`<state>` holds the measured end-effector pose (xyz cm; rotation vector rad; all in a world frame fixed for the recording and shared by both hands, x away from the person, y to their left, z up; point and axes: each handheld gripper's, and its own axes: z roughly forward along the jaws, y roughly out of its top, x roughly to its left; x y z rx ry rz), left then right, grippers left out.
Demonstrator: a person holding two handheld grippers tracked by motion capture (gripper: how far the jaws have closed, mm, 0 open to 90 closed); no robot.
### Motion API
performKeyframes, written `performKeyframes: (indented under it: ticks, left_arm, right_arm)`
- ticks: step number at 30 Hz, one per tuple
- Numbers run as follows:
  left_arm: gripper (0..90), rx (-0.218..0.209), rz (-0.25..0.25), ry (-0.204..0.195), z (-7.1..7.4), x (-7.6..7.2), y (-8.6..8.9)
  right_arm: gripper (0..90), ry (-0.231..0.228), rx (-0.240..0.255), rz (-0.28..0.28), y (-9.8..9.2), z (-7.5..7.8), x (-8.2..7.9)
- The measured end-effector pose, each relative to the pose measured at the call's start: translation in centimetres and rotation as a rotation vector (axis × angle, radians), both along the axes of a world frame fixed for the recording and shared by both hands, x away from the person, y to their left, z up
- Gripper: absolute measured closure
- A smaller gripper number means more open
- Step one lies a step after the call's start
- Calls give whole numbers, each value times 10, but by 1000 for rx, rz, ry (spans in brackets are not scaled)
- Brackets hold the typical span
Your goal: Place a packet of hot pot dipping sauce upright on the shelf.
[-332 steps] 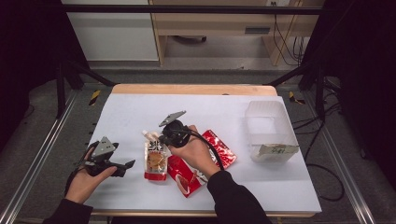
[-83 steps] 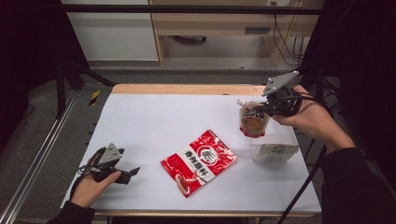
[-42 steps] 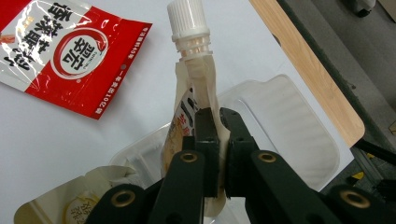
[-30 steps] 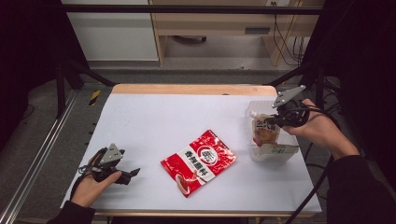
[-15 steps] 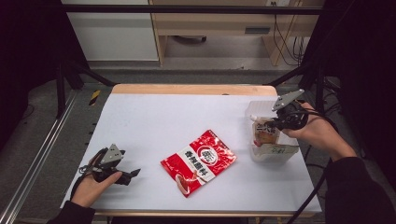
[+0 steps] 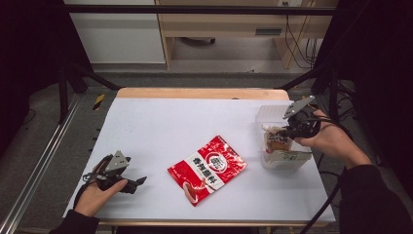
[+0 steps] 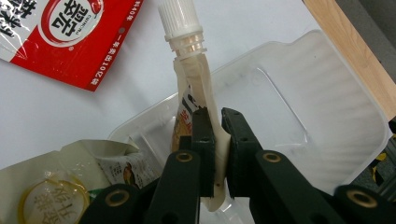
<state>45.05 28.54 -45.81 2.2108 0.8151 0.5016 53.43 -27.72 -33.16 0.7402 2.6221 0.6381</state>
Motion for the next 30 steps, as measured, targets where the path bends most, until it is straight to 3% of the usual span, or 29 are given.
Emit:
performKeyframes:
  ticks: [10,15,20,24,30]
  left_arm:
    - [63,2,-1,0,0,0,0]
    - [63,2,-1,0,0,0,0]
    - [63,5,-1,-1,0,0,-1]
    - [63,8,-2,-3,-1,0,-1]
    - [63,10,-2,-4,-1,0,-1]
  right_arm:
    - [685,9,34,-27,-2,5,-5]
    - [519,-13,41,-30,4,11,-10]
    - [339,-94,77,-40,14,29,-19]
    - [257,-158,90,-57,28,45,-26]
    - [177,-216,95,-78,59,59,-37]
